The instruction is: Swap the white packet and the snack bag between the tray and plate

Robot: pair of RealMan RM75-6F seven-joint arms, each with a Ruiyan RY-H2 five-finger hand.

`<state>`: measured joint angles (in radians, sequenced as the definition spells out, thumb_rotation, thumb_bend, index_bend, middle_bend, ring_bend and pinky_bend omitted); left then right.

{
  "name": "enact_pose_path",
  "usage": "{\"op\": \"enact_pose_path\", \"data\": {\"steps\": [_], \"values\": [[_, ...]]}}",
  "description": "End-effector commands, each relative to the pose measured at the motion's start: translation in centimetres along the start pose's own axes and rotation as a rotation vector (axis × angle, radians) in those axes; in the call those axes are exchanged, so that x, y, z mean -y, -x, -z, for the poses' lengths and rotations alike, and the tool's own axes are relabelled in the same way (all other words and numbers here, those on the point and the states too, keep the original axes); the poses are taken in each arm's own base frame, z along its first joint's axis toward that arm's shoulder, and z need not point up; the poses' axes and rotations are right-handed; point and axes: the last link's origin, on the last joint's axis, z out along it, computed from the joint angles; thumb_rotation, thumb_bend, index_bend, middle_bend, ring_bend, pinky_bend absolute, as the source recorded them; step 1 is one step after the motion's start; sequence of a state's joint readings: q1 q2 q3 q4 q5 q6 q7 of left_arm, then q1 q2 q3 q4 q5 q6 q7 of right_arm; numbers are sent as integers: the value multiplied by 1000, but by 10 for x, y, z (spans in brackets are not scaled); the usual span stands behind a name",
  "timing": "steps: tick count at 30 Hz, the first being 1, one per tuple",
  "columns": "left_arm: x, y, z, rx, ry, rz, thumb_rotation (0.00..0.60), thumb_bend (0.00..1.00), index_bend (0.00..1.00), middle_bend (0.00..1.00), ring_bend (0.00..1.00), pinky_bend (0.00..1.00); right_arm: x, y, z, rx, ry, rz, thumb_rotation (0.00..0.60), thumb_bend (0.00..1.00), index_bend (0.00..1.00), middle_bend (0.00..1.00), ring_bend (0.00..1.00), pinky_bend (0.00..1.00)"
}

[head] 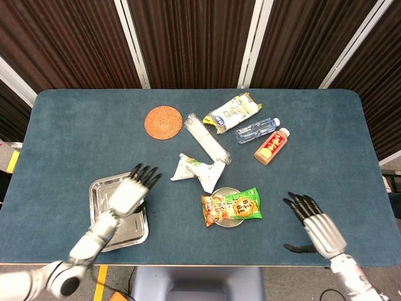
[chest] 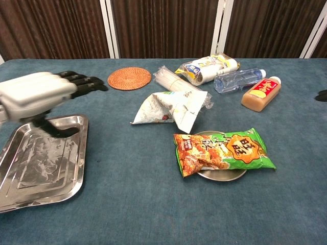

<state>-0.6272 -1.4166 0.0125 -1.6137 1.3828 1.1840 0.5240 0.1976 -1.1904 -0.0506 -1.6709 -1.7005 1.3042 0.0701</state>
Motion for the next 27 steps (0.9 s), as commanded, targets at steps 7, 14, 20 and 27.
{"op": "enact_pose_path", "data": {"steps": [7, 14, 20, 27], "values": [[37, 23, 139, -133, -110, 76, 600, 355, 0, 0, 0, 35, 39, 7, -69, 7, -86, 111, 600, 241, 0, 0, 0, 0], [47, 31, 162, -197, -104, 116, 600, 355, 0, 0, 0, 35, 62, 33, -105, 124, -67, 196, 600, 257, 1, 57, 0, 42], [57, 32, 161, -192, -110, 142, 600, 354, 0, 0, 0, 34, 68, 48, -118, 179, -32, 198, 600, 270, 27, 90, 0, 64], [63, 33, 159, -180, -123, 155, 600, 356, 0, 0, 0, 35, 73, 61, -129, 204, -15, 211, 600, 271, 84, 119, 0, 113]]}}
